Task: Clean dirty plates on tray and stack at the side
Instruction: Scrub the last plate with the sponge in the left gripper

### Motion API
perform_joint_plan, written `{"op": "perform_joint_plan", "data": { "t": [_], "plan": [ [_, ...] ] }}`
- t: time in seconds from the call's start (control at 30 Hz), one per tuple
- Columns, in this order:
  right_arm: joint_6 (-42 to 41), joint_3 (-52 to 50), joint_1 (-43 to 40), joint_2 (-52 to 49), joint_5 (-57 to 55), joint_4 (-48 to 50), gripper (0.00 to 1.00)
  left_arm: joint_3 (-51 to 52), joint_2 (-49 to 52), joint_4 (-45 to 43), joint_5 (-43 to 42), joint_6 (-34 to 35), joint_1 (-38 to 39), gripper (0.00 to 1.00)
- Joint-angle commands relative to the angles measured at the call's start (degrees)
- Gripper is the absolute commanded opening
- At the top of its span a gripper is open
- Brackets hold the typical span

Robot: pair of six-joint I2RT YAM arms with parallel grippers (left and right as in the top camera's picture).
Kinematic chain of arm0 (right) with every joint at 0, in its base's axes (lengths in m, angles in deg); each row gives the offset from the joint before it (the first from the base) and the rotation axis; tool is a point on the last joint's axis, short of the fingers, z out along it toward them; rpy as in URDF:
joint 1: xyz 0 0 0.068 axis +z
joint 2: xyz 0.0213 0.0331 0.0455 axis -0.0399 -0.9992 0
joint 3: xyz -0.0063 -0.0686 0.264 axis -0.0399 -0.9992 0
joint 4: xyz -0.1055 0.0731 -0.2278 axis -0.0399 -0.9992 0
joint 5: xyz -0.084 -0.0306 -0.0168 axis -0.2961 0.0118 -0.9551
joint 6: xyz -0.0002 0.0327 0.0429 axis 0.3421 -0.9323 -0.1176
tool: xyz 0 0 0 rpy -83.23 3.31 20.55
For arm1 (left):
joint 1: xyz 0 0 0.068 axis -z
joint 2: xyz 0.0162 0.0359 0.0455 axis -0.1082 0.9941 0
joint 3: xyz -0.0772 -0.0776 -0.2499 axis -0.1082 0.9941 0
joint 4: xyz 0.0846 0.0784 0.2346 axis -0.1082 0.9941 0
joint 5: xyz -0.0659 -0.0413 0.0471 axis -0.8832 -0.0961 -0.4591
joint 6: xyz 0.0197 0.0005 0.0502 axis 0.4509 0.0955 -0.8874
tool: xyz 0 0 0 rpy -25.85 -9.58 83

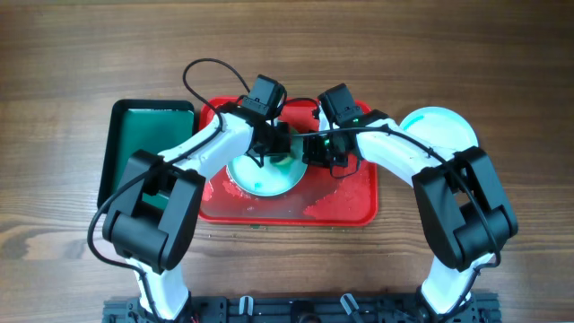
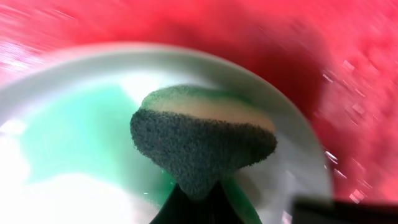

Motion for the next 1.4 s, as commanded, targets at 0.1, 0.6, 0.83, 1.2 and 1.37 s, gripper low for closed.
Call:
{"op": "perform_joint_plan", "data": {
  "t": [0.1, 0.6, 0.83, 1.2, 1.37],
  "plan": [
    [0.0, -0.6, -0.4, -1.1, -1.3, -0.3, 0.04, 0.4, 0.9, 3.2, 16.4, 1.2, -9.6, 0.04],
    [-0.2, -0.6, -0.4, -1.1, -0.8, -0.2, 0.04, 0.3, 0.9, 27.2, -23.1, -24.4, -9.9, 0.04],
    [-0.1, -0.6, -0.4, -1.1, -0.9, -0.2, 0.04, 0.3, 0.9, 15.4, -28.2, -26.9, -10.0, 0.04],
    [0.0, -0.6, -0.4, -1.1, -0.9, -0.2, 0.04, -1.0, 0.9, 4.3, 16.4, -4.5, -10.4, 0.04],
    [-0.1, -0.6, -0.4, -1.1, -1.6, 0.0, 0.04, -14.5, 0.9, 21.7, 17.7, -1.9, -13.8, 0.04]
  ]
}}
